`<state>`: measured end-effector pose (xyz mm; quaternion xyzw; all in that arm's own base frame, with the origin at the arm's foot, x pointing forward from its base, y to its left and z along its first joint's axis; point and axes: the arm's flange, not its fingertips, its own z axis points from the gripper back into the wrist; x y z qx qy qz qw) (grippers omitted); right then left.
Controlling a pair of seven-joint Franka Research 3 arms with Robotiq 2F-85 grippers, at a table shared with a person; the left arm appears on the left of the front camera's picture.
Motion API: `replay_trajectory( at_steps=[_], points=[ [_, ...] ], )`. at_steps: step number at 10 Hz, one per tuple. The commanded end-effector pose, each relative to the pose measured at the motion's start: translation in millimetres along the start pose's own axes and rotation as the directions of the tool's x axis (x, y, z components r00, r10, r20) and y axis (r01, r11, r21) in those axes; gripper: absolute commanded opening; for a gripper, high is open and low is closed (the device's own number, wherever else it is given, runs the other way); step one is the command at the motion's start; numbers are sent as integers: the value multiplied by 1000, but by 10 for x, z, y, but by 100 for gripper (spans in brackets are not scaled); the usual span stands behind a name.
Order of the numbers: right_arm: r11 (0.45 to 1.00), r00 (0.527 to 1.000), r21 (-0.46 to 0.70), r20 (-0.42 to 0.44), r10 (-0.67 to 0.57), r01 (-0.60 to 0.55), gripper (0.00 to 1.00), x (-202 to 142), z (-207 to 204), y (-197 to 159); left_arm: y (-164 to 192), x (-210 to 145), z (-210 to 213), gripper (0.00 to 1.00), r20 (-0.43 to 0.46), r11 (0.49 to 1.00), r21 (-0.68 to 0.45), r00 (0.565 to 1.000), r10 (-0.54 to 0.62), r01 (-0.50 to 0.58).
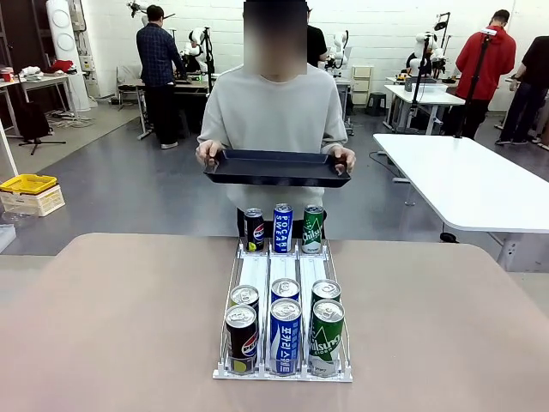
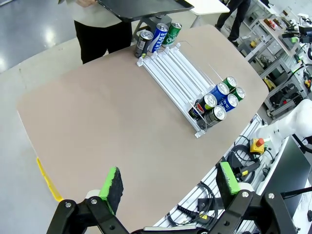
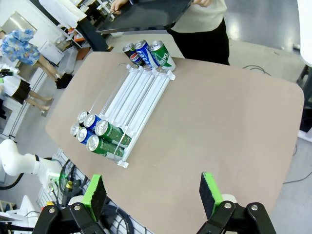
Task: Retrieve and hand over the desired beverage to the person.
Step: Pick up a can of the same type that the person held from the Automatic Can Dispenser.
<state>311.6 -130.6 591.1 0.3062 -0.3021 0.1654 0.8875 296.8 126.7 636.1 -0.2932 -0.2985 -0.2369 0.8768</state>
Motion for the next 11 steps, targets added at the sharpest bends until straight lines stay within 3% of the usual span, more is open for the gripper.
replay_trajectory(
  at_steps=[1,11],
  points=[
    [1000,1000,27,12,8,-9,100,23,-4,-20,8,10,16,100,10,1000,-12,1000,-20,20],
    [1000,1000,27,12,8,-9,100,23,-4,-20,8,10,16,100,10,1000,-12,1000,-20,20]
  ],
)
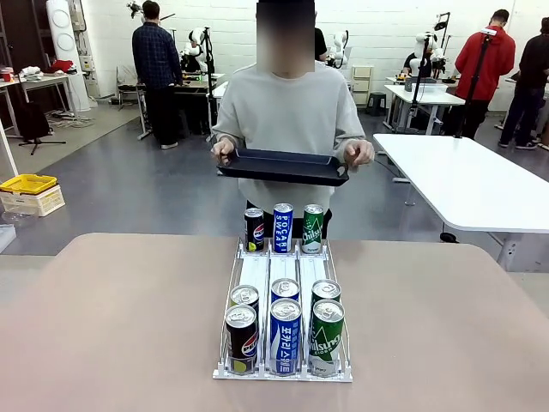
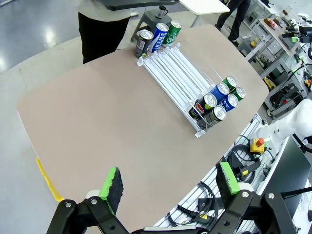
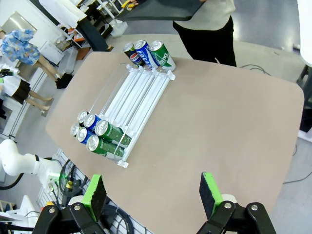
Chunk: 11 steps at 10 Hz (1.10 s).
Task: Retrieve and hand over the desired beverage to the person.
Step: Pick up a can of the same type that the person held from the Automatic Can Dispenser.
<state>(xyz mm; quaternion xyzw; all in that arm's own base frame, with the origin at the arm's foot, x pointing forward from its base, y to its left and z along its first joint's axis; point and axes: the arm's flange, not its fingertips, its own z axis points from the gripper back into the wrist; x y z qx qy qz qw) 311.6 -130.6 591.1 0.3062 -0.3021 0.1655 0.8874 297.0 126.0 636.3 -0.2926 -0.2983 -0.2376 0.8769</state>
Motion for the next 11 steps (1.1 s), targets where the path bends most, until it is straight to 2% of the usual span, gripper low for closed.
replay_trajectory(
  at_steps=[1,11],
  points=[
    [1000,1000,27,12,8,-9,100,23,-4,-20,13,6,19,100,11,1000,-13,1000,-19,19],
    [1000,1000,27,12,8,-9,100,23,-4,-20,13,6,19,100,11,1000,-13,1000,-19,19]
  ],
)
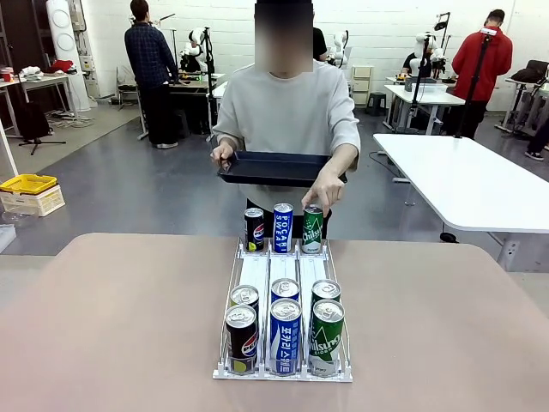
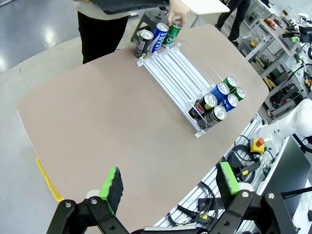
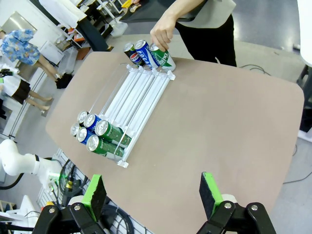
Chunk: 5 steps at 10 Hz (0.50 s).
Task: Retrieve and hand over the desired beverage to the person.
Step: Pick up a can of the same type that the person held from the Automatic Can Dispenser.
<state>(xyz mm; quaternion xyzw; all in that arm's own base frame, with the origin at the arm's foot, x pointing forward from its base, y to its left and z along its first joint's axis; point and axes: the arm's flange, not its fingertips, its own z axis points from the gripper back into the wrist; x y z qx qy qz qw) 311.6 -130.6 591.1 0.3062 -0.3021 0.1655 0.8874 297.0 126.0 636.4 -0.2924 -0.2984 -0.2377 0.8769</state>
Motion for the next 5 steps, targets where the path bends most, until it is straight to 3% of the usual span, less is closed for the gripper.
replay_trajectory(
  at_steps=[1,5],
  points=[
    [1000,1000,27,12,8,-8,100,23,-4,-20,13,5,19,100,11,1000,-13,1000,-19,19],
    [1000,1000,27,12,8,-8,100,23,-4,-20,13,5,19,100,11,1000,-13,1000,-19,19]
  ],
)
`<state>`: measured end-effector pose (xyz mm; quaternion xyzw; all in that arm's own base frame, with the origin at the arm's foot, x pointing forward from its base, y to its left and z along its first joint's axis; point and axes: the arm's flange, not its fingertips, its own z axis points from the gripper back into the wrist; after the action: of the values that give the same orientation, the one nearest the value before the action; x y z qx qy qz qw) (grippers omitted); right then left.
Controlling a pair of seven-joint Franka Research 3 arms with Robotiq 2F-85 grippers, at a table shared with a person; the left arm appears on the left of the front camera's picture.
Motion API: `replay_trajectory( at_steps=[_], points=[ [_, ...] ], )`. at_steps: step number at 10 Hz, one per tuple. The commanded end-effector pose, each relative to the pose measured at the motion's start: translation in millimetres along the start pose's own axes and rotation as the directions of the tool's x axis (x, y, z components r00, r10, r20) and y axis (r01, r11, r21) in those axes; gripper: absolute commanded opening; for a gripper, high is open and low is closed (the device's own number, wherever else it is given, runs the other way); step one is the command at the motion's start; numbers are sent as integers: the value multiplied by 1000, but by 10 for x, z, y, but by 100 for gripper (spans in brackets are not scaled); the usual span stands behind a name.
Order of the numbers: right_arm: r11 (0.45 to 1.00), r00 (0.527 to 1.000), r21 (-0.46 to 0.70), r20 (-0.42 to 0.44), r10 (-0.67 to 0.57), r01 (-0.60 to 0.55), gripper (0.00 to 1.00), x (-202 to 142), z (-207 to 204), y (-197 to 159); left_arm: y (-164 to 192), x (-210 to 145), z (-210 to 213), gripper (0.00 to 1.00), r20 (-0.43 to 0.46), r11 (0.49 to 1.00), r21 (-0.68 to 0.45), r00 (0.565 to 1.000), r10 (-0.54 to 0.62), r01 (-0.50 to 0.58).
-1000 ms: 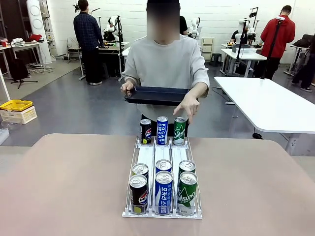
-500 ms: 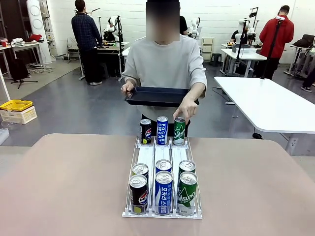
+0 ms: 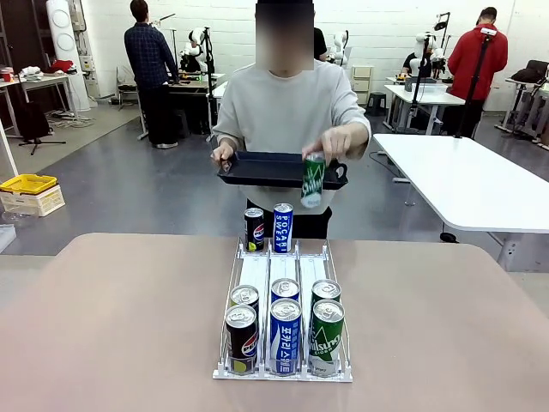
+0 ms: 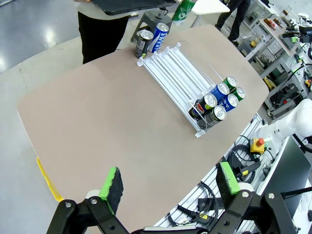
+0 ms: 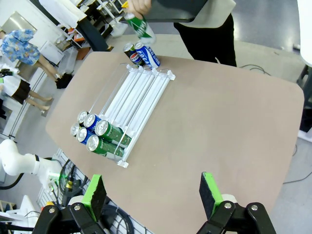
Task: Retrieve and hand over the desired beverage to the person.
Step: Pick up a can of the same type that the person held from the Automatic Can Dispenser.
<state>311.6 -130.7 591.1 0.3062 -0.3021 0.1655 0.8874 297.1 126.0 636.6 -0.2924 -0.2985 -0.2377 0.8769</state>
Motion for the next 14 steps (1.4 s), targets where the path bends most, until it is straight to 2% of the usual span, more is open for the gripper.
replay_trajectory(
  at_steps=[1,11,12,13,14],
  points=[
    [1000,1000,27,12,8,-8,100,23,-4,-20,13,3,18,100,11,1000,-13,1000,-18,19],
    [1000,1000,27,12,8,-8,100,23,-4,-20,13,3,18,100,11,1000,-13,1000,-18,19],
    [1000,1000,0,0,0,0,100,0,0,0,13,3,18,100,11,1000,-13,1000,-18,19],
    [997,994,-34,-90,68,-71,100,63,-214,278,13,3,18,100,11,1000,-13,1000,-18,19],
    [990,983,-64,-138,118,-127,100,143,-391,628,13,3,18,100,11,1000,-13,1000,-18,19]
  ],
)
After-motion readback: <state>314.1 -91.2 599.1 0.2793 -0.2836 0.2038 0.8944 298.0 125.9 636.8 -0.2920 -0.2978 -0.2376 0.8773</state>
